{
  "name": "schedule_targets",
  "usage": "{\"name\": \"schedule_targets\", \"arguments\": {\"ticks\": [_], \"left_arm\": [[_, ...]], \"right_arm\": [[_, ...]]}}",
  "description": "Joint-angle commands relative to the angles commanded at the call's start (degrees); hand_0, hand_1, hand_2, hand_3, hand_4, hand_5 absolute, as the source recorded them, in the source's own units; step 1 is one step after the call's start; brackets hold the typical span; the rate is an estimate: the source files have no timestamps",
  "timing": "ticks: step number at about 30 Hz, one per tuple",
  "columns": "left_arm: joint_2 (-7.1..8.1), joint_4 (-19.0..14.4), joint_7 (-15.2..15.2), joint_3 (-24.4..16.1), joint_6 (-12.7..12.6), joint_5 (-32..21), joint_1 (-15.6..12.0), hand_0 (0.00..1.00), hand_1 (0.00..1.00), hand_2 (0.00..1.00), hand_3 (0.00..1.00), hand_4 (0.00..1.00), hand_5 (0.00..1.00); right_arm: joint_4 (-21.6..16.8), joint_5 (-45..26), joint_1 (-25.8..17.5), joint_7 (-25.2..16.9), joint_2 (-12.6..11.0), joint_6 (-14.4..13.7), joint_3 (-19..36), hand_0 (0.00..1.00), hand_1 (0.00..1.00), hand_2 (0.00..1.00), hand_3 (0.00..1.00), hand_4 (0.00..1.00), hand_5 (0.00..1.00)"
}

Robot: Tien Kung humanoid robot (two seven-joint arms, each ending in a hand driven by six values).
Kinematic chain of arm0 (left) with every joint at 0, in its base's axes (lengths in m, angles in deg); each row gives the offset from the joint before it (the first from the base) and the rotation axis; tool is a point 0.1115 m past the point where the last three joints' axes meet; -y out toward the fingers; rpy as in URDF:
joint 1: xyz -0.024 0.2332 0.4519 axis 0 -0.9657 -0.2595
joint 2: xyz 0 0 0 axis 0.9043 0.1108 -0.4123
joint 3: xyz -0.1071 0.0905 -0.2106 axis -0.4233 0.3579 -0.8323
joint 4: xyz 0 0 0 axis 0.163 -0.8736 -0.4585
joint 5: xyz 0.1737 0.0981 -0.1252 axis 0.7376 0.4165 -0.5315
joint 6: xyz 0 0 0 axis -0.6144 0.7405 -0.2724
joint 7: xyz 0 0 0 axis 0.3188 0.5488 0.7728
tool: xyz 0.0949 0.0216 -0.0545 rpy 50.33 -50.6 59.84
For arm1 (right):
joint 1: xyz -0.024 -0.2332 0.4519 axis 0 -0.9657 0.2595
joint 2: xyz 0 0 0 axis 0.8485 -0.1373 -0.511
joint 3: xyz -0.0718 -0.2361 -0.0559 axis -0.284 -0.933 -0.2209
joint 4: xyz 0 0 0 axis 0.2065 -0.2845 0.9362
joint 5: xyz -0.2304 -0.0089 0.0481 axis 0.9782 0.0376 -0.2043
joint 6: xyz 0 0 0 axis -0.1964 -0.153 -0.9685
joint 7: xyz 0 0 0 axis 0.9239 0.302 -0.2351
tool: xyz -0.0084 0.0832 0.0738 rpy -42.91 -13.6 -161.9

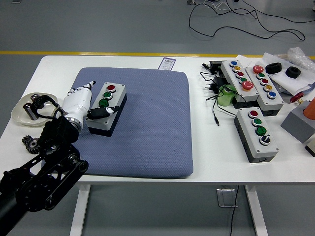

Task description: Pick up the button,place it on the desk,press the button,press the button

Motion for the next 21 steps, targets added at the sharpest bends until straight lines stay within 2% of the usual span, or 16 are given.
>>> {"name": "schedule_targets", "arguments": {"ticks": [4,5,10,11,16,17,21], "left_arm": [[-0.69,0.9,0.0,0.0,0.4,0.6,0.5,0.998,0.998,0.998,0.998,0.998,0.613],[-1.05,1.5,0.0,0.1,0.7,1.3,0.9,0.919,0.998,0.998,0.998,0.998,0.58],[-2.32,3.8,0.0,-0.1,2.7,3.4,1.8,0.919,0.998,0.998,0.998,0.998,0.58],[-2.55,4.2,0.0,-0.1,3.2,3.9,2.0,0.844,0.998,0.998,0.998,0.998,0.54],[-3.56,6.3,0.0,0.0,4.9,6.1,2.8,0.844,0.998,0.998,0.998,0.998,0.54],[-3.77,6.9,0.0,0.0,5.1,6.8,3.0,0.817,0.998,0.998,0.998,0.998,0.493],[-4.52,8.4,0.0,-0.5,5.7,8.5,3.7,0.817,0.998,0.998,0.998,0.998,0.493]], "right_arm": [[0.0,0.0,0.0,0.0,0.0,0.0,0.0,0.658,0.651,0.7,0.606,0.456,0.331],[0.0,0.0,0.0,0.0,0.0,0.0,-0.1,0.658,0.651,0.7,0.606,0.455,0.33],[0.0,0.1,0.0,-0.1,-0.1,0.1,-0.1,0.658,0.651,0.7,0.606,0.455,0.33],[0.0,0.1,0.0,-0.1,-0.1,0.0,0.0,0.658,0.65,0.701,0.606,0.455,0.33],[0.0,0.2,0.0,-0.2,-0.2,0.0,0.1,0.658,0.65,0.701,0.606,0.455,0.33],[0.0,0.3,0.0,-0.2,-0.2,0.0,0.1,0.658,0.65,0.701,0.606,0.455,0.33],[0.0,0.3,-0.1,-0.2,-0.2,-0.1,0.2,0.658,0.65,0.701,0.606,0.455,0.33]]}}
